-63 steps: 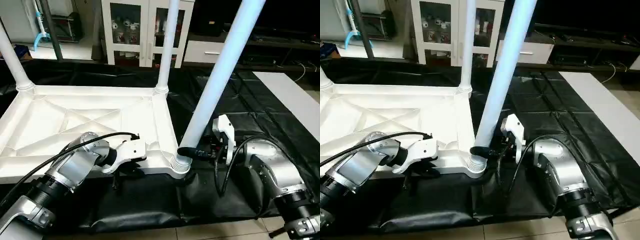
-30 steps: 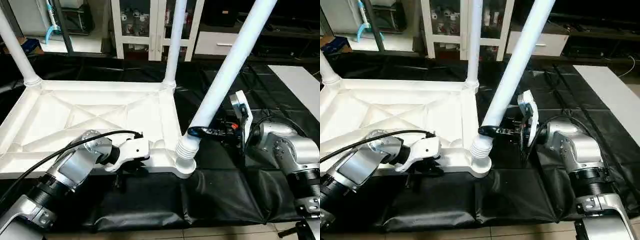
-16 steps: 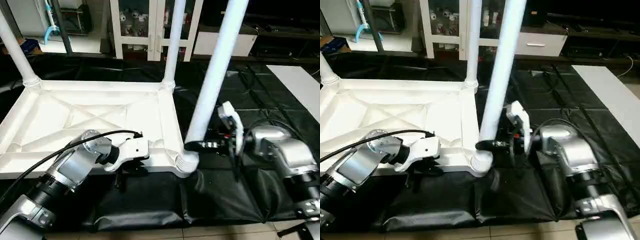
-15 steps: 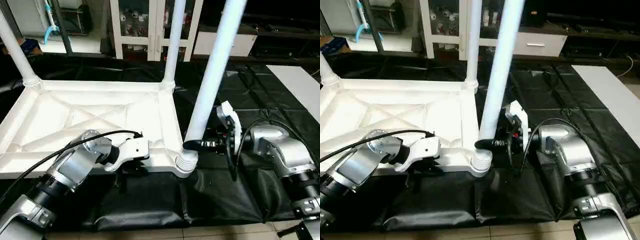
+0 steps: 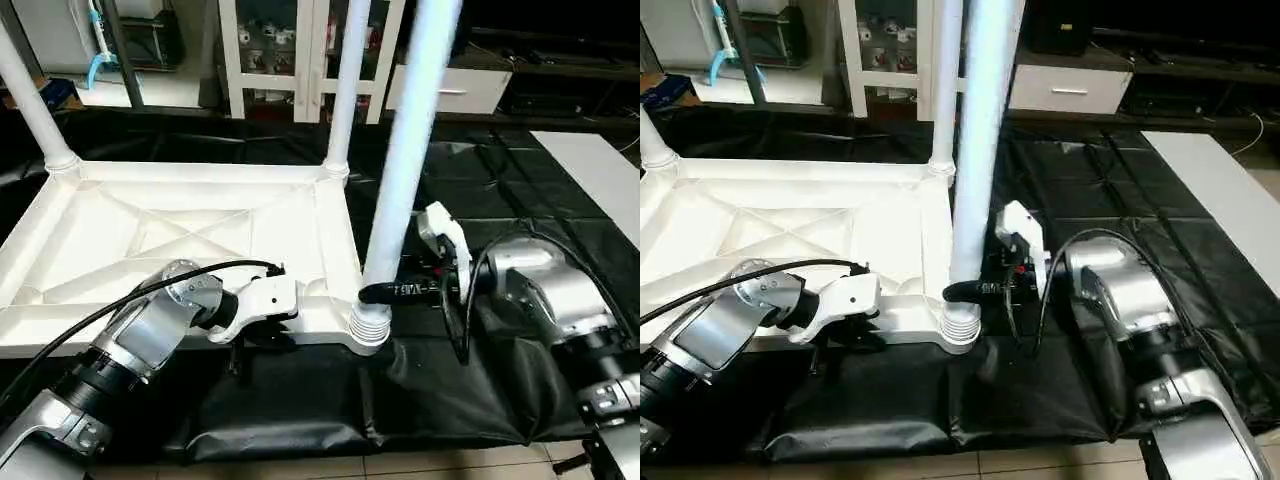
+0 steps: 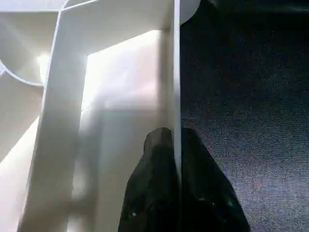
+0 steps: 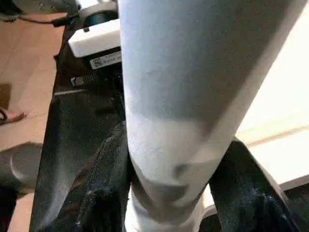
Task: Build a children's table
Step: Insert table leg to table base
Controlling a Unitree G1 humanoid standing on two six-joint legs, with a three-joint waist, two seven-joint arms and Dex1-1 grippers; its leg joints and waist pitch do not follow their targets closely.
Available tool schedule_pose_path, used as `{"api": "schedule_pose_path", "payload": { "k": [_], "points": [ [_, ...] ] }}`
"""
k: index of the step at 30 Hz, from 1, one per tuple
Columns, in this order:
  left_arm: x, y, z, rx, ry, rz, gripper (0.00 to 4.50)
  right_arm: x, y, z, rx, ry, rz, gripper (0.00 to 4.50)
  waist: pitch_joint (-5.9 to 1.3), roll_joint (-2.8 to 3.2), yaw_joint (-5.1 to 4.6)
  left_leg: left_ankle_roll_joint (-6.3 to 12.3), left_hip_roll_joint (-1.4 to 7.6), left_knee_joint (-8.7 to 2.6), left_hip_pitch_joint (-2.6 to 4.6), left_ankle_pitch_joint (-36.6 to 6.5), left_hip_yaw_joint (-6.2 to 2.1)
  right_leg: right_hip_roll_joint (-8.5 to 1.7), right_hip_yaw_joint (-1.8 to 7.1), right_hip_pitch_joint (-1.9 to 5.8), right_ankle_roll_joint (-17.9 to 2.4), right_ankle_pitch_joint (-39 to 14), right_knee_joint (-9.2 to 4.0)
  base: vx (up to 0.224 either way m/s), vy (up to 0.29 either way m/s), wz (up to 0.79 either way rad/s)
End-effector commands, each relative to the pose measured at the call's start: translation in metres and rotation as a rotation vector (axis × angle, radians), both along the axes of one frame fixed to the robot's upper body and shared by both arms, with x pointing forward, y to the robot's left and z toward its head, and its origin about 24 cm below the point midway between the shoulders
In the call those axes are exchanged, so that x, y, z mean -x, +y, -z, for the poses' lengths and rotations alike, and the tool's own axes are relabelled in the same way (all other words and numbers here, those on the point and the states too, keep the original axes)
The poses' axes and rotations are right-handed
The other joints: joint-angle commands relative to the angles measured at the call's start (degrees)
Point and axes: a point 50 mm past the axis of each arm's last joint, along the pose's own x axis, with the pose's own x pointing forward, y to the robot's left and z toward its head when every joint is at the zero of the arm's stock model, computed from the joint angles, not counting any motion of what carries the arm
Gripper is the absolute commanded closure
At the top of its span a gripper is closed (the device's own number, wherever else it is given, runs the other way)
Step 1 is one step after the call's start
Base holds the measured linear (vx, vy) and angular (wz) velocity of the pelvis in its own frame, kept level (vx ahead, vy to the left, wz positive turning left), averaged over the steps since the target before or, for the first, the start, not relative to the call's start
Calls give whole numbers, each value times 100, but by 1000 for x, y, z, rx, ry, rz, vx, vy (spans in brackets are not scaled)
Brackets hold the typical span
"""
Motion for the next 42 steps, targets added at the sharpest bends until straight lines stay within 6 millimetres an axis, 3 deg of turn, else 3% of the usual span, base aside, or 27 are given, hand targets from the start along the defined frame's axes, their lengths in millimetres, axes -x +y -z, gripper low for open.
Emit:
{"api": "schedule_pose_path", "payload": {
  "k": [1,6,11,19,27,29,42],
  "points": [
    [5,2,11,-40,46,12,450,1,-2,9,69,13,-5,266,-266,12,13,313,140,-328,30,-540,-4,-365,212,252,-1569,53,-301,0,0,0],
    [6,2,11,-45,50,11,450,2,-4,17,217,69,-77,267,-265,8,7,306,143,-326,33,-587,-11,-363,206,247,-1576,-3,-297,0,0,0],
    [6,3,11,-48,52,9,450,4,-6,19,234,103,-86,267,-277,2,21,280,146,-323,41,-561,-9,-365,212,253,-1583,124,-287,0,0,0],
    [4,1,11,-46,45,4,450,-1,-2,23,170,78,5,267,-273,-25,12,239,144,-329,39,-636,-12,-367,211,244,-1549,4,-295,0,0,0],
    [4,2,11,-43,39,-3,450,0,-8,34,66,89,172,267,-250,-28,-5,43,156,-365,58,-1005,-32,-381,219,208,-1346,-655,-372,0,0,0],
    [4,1,12,-42,38,-4,450,4,-11,38,51,96,191,267,-247,-58,-20,26,151,-375,38,-1048,-41,-369,209,220,-1315,-708,-372,0,0,0],
    [4,1,12,-36,37,-11,450,11,-19,41,-32,80,279,267,-240,-81,-12,37,155,-386,39,-1149,-44,-381,219,192,-1201,-987,-414,0,0,0]
  ]
}}
